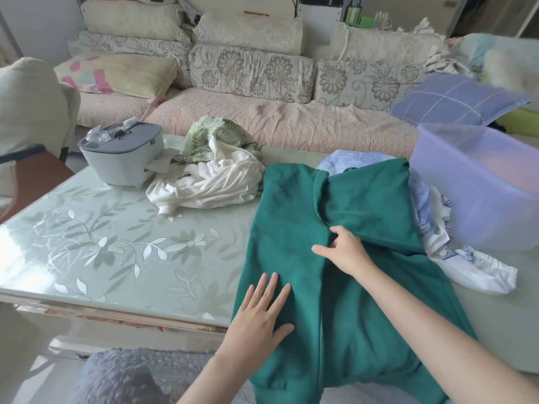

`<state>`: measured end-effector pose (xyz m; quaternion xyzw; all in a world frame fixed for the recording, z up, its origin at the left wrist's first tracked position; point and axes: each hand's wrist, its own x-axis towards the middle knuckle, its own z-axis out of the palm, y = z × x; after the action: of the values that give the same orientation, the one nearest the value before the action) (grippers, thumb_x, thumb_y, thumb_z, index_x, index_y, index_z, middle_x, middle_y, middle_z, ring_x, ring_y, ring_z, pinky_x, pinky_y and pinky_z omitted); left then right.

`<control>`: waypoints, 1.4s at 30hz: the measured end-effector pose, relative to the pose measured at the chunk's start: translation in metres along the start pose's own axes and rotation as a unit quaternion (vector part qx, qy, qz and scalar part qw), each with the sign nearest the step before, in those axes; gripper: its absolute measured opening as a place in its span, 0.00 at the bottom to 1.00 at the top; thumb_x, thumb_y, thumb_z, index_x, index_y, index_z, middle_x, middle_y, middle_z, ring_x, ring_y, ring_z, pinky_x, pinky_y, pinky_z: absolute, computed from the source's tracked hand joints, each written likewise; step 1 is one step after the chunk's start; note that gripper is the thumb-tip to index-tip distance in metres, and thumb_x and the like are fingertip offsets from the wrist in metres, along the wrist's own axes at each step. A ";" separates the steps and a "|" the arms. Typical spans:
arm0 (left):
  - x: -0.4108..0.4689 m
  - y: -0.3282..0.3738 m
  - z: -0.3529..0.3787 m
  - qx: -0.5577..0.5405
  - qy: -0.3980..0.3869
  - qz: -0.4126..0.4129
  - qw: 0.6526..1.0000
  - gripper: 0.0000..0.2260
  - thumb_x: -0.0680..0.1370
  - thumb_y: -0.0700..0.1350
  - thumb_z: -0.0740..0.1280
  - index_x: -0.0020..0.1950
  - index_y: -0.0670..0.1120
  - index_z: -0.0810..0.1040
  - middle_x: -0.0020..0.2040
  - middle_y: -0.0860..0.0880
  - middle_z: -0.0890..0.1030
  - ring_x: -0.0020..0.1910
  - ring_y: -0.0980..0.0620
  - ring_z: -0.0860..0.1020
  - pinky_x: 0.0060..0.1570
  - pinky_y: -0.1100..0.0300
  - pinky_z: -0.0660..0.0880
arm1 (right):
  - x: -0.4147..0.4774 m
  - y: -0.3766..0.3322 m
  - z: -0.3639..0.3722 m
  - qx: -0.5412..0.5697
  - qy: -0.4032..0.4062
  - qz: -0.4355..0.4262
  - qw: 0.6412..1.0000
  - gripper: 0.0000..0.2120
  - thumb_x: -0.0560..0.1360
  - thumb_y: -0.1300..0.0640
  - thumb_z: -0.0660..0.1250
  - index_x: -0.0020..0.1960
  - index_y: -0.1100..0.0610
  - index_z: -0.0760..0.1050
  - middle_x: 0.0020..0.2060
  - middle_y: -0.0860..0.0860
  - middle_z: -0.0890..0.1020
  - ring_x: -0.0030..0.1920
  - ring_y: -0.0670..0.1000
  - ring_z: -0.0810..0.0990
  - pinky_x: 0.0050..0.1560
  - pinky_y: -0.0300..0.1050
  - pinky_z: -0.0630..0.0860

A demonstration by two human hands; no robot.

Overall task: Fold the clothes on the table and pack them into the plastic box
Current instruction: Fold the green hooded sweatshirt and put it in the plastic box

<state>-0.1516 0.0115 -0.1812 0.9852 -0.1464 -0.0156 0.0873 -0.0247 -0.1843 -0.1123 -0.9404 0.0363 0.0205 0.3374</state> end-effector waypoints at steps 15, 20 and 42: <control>0.031 0.019 -0.037 0.000 0.036 0.049 0.998 0.34 0.73 0.67 0.51 0.77 0.54 0.58 0.77 0.47 0.56 0.75 0.43 0.56 0.68 0.41 0.58 | -0.017 0.016 0.001 -0.229 0.061 -0.264 0.935 0.22 0.79 0.49 0.60 0.73 0.50 0.66 0.75 0.48 0.61 0.76 0.54 0.53 0.74 0.52 0.52; 0.058 0.025 -0.040 -0.012 -0.085 0.011 0.996 0.33 0.77 0.65 0.56 0.78 0.56 0.48 0.79 0.52 0.45 0.77 0.50 0.42 0.74 0.48 0.48 | -0.024 0.027 0.010 -0.283 -0.115 -0.205 0.930 0.24 0.82 0.47 0.52 0.77 0.48 0.55 0.76 0.43 0.54 0.77 0.48 0.39 0.74 0.52 0.37; 0.194 0.106 -0.068 -0.097 -0.070 -0.022 0.993 0.24 0.81 0.53 0.58 0.76 0.49 0.58 0.71 0.45 0.68 0.70 0.45 0.65 0.65 0.49 0.60 | -0.004 0.153 -0.112 0.010 0.071 0.219 0.973 0.23 0.71 0.38 0.68 0.31 0.53 0.63 0.27 0.49 0.69 0.36 0.55 0.73 0.36 0.46 0.64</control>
<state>0.0076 -0.1335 -0.0963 0.9715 -0.1279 -0.1009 0.1720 -0.0392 -0.3726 -0.1226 -0.9053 0.2658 0.0271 0.3303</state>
